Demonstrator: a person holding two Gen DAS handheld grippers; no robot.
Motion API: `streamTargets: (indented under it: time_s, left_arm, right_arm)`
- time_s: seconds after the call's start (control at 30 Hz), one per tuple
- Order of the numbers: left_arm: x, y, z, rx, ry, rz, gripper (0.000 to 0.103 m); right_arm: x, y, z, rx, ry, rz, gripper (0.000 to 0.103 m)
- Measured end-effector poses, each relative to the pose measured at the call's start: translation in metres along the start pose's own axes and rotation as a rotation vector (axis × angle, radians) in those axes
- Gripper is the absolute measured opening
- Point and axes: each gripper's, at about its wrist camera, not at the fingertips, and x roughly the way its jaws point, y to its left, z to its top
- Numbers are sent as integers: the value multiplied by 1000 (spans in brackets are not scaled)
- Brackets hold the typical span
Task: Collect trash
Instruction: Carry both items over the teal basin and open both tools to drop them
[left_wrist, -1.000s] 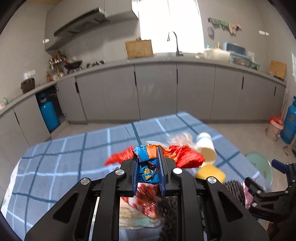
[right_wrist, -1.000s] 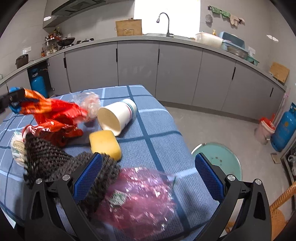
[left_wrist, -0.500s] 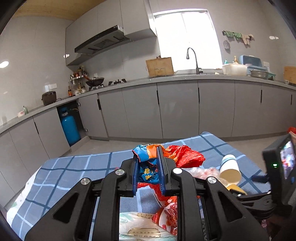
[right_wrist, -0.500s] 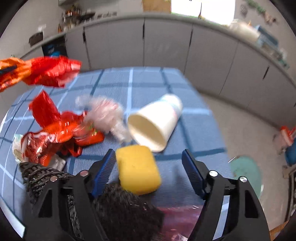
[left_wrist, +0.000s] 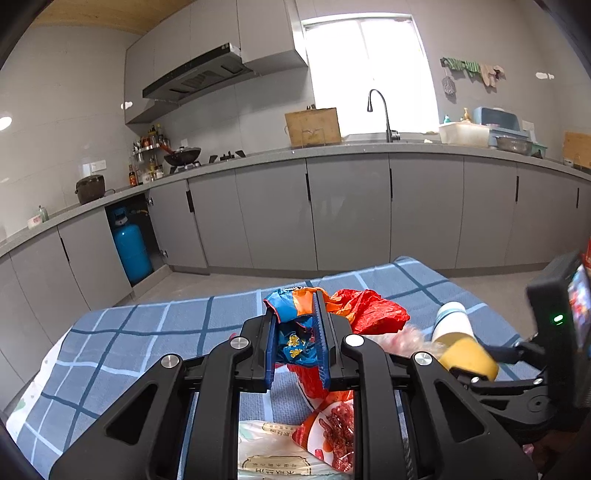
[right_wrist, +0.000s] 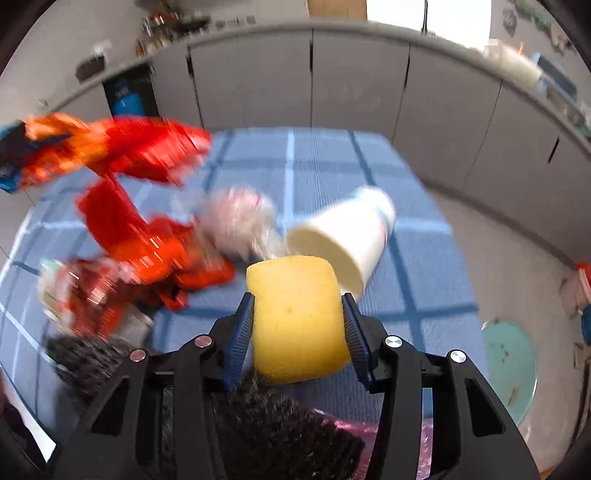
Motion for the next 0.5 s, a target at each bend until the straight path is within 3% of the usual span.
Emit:
streamTargets:
  time_s: [0.23,0.5]
  left_arm:
    - [-15,-26,12,43,-48,-25,19]
    - [-22,-98,22,103,-69,-156,19]
  right_arm:
    - [-47,-21,4,65,-163,-16,48]
    - [-84,-109,-10,198,-236,-118,49]
